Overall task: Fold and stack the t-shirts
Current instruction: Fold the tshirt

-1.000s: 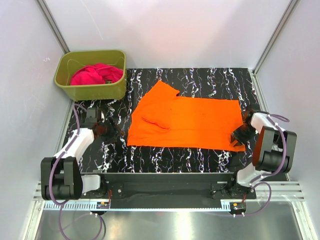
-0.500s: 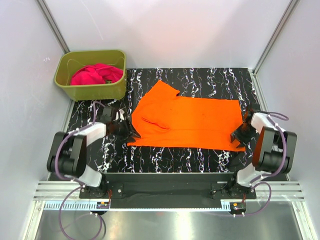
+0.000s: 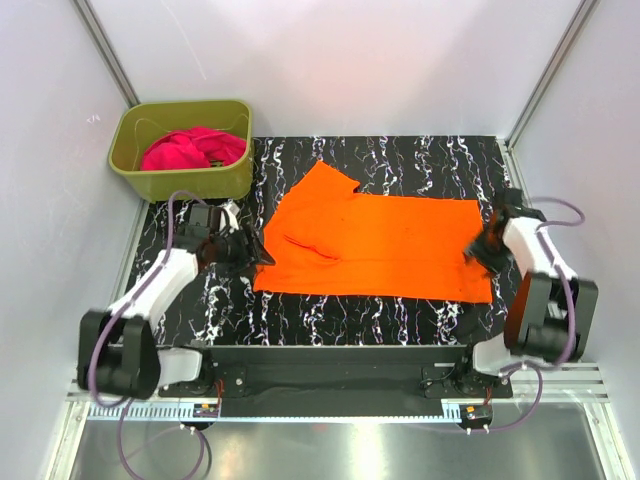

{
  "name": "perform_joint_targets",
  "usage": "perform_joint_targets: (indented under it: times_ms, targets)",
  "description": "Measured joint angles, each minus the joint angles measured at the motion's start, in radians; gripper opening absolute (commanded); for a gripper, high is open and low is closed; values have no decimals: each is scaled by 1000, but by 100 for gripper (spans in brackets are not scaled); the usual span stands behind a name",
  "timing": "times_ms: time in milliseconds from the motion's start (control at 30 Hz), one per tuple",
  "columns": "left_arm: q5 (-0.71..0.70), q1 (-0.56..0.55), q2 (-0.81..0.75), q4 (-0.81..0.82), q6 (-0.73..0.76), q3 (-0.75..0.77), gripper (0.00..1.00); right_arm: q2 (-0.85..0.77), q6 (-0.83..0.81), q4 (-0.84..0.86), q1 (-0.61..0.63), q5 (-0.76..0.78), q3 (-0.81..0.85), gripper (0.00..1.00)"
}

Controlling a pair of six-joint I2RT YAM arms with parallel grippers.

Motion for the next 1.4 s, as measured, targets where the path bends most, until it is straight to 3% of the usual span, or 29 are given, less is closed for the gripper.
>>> perform_joint_targets:
  times_ms: [67,133,233,367,467,567,733,967,1167,1200,1400]
  targets:
    - [-1,-27,-63,-10,7,25,63,-68,0,19,101,-30,48,68]
    - [6,-51,-79,0,14,54,54,-116,11,85,271,-79,105,69]
    - [24,-56,5,17,17,88,51,-92,37,205,522,-168,184,68]
    - [18,-52,149,39,14,90,48,84,65,296,745,-247,291,55]
    - [10,-35,209,42,13,90,48,230,85,329,845,-297,351,42]
    - [3,-19,244,51,10,90,47,361,102,341,920,-342,402,40]
    - [-9,-13,270,58,4,90,48,476,118,349,961,-376,432,42]
    - [-12,-13,267,67,5,83,48,564,140,347,940,-334,502,55]
    - [-36,-14,169,28,16,65,52,644,117,254,814,-233,669,63]
    - [-42,-14,137,21,24,65,54,647,99,235,780,-206,698,68]
    - [-48,-19,42,-23,55,108,57,570,-10,135,668,-103,784,79]
